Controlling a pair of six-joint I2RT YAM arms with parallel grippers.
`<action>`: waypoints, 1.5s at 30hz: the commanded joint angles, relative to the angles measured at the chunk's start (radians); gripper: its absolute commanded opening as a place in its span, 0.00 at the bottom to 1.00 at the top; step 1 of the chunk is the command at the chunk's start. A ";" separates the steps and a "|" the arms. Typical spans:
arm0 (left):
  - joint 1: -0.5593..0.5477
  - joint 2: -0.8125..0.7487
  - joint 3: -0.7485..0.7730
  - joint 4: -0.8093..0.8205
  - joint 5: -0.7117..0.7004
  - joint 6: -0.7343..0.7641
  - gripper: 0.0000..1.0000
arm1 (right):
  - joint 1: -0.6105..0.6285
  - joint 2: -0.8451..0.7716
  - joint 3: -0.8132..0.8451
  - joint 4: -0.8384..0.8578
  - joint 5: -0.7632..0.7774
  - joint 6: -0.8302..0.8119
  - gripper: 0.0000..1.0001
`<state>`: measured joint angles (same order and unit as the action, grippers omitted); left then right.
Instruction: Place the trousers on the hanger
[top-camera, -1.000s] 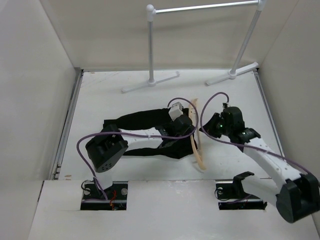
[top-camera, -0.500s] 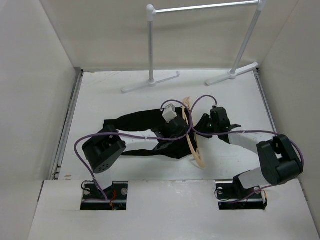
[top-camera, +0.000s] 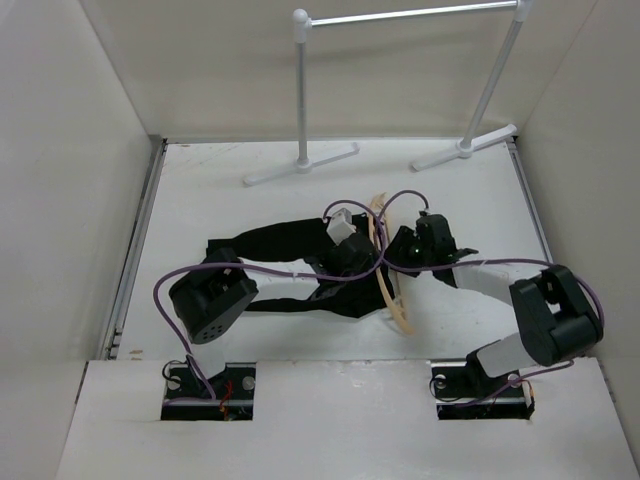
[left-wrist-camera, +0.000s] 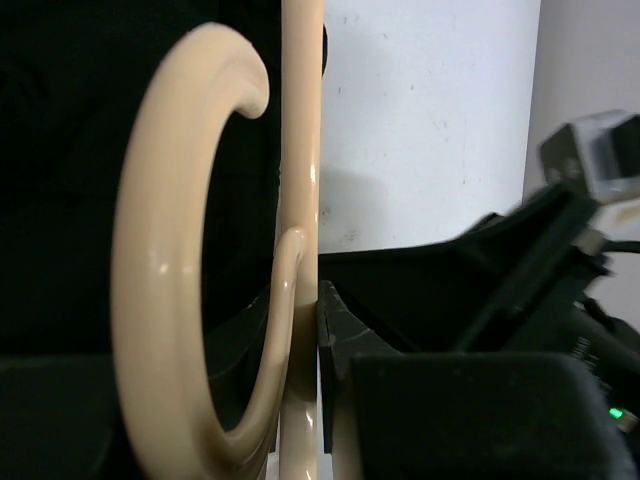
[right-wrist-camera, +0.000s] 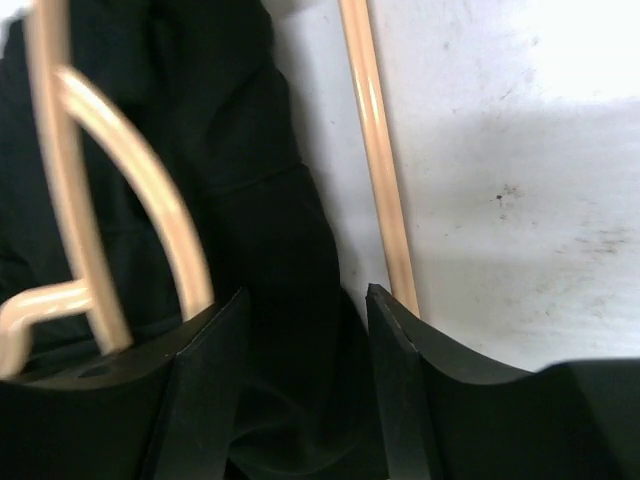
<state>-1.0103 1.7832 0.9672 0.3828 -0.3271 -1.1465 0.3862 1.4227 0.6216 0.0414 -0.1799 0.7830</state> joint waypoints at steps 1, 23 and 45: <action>0.000 -0.008 -0.015 -0.013 0.031 -0.030 0.03 | 0.009 0.077 0.021 0.081 -0.035 0.021 0.56; 0.111 -0.246 -0.226 -0.099 0.022 0.002 0.03 | -0.164 -0.108 0.092 0.016 -0.099 0.114 0.06; 0.155 -0.466 -0.136 -0.476 -0.161 0.350 0.03 | -0.205 0.004 0.032 0.018 -0.013 0.096 0.07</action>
<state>-0.8383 1.3216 0.7616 -0.0460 -0.4126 -0.8753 0.1776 1.4124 0.6567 0.0082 -0.2310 0.8932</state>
